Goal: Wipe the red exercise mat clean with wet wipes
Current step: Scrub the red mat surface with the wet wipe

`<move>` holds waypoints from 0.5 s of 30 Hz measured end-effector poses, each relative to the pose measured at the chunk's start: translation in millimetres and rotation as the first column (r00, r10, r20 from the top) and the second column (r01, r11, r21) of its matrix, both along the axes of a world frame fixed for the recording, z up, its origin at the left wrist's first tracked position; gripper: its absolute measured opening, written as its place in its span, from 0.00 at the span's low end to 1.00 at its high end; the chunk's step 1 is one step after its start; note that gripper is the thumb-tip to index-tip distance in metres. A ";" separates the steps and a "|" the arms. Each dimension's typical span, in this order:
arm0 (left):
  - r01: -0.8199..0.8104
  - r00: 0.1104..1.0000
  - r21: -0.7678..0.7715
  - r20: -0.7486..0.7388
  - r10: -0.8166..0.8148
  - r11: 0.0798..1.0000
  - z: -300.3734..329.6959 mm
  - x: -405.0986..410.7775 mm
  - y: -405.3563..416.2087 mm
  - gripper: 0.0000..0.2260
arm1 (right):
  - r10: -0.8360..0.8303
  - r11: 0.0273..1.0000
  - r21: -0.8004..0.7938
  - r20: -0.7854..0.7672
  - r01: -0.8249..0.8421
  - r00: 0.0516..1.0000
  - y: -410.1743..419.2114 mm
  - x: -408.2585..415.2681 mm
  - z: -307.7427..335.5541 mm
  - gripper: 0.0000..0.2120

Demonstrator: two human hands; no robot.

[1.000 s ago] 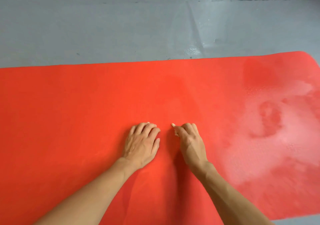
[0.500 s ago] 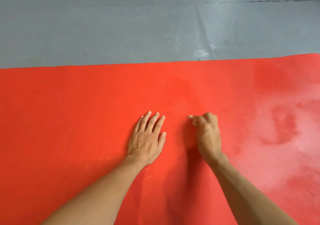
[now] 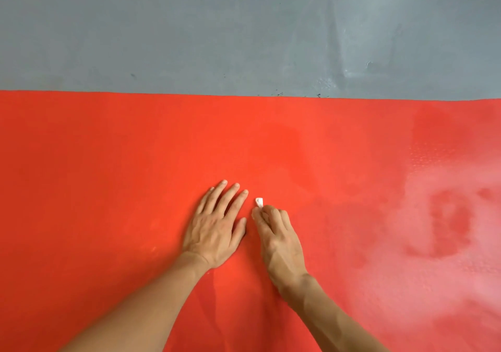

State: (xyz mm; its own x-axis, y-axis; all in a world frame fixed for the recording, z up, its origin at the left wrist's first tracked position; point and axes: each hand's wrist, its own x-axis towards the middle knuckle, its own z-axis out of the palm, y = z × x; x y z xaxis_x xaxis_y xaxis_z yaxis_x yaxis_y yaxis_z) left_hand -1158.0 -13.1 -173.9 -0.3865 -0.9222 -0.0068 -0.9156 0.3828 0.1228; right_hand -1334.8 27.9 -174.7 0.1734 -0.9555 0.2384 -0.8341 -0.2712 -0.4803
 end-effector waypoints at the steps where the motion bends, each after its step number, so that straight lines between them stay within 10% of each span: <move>1: 0.001 1.000 0.004 0.005 -0.001 1.000 0.3 -0.2 0.2 0.27 | 0.001 1.000 0.014 -0.015 0.000 1.000 1.0 1.5 0.6 0.19; 15: -0.005 0.999 -0.010 0.037 0.005 1.000 -1.6 -1.9 -2.5 0.28 | 0.274 0.937 -0.148 -0.251 -0.316 0.928 -35.0 -33.8 -0.8 0.19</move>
